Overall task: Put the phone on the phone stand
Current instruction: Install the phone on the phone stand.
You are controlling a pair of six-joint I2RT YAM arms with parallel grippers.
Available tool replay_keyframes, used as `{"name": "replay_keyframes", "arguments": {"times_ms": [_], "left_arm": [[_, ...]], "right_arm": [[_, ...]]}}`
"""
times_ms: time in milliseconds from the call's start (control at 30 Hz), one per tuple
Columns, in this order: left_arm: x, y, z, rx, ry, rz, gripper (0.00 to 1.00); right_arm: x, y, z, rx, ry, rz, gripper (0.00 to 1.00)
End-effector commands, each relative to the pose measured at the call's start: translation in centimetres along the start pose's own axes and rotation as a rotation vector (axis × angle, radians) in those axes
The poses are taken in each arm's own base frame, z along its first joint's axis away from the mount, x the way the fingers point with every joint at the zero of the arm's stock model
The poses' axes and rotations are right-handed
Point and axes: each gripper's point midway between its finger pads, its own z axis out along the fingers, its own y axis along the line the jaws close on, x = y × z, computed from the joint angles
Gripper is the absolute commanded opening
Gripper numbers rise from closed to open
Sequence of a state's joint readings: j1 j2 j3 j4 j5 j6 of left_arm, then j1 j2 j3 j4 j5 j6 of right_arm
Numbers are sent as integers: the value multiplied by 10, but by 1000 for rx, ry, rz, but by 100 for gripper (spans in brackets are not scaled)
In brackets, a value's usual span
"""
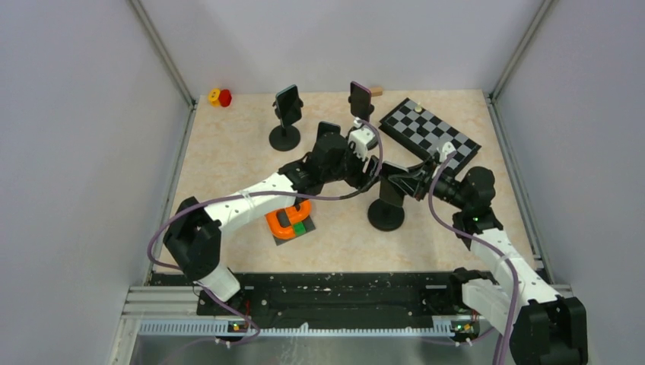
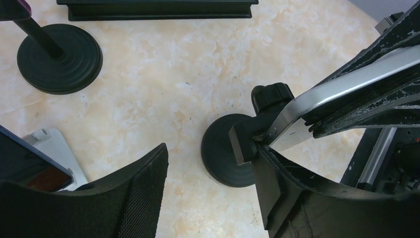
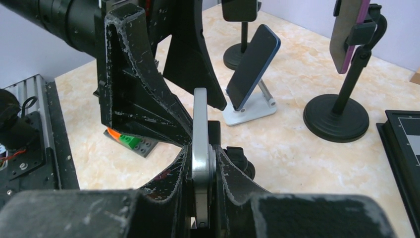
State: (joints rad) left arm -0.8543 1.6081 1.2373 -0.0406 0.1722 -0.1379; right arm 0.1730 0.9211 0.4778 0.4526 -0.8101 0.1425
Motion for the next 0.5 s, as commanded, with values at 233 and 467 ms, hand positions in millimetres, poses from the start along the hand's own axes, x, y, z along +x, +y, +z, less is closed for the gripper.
{"name": "replay_keyframes", "arguments": {"times_ms": [233, 467], "left_arm": [[40, -137, -35, 602, 114, 35, 74], [36, -149, -46, 691, 78, 77, 76]], "right_arm": [[23, -18, -3, 69, 13, -28, 0], [23, -16, -4, 54, 8, -37, 0]]}}
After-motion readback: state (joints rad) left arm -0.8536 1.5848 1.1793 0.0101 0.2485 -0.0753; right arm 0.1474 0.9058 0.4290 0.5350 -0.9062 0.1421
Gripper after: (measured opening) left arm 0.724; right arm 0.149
